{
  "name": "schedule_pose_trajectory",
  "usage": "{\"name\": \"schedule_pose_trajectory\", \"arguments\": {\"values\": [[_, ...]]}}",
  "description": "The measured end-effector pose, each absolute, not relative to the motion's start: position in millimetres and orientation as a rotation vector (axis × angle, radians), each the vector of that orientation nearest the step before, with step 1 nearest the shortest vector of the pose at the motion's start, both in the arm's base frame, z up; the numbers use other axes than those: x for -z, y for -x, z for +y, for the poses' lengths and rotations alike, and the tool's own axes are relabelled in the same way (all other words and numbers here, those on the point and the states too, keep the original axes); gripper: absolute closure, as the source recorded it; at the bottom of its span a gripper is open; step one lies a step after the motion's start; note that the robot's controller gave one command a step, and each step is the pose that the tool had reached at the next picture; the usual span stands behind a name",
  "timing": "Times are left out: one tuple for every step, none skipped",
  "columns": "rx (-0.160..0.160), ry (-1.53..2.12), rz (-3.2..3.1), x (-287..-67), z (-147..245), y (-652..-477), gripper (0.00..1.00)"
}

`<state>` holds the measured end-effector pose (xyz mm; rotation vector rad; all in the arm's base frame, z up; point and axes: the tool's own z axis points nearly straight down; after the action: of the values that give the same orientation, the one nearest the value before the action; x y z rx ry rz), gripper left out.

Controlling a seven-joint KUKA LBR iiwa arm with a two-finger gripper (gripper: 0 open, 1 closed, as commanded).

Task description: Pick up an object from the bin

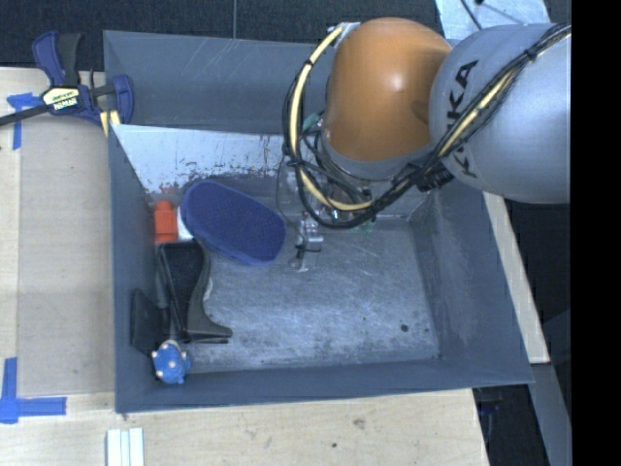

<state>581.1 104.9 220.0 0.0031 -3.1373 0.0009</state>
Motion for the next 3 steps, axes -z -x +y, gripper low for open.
{"name": "schedule_pose_trajectory", "arguments": {"values": [[0.002, 0.404, -3.122, -69.5, 117.4, -614.9, 0.0], [0.001, -0.164, -3.145, -101.9, 146.8, -616.8, 0.0], [0.002, 0.273, -3.134, -103.9, 145.8, -628.9, 0.0]]}}
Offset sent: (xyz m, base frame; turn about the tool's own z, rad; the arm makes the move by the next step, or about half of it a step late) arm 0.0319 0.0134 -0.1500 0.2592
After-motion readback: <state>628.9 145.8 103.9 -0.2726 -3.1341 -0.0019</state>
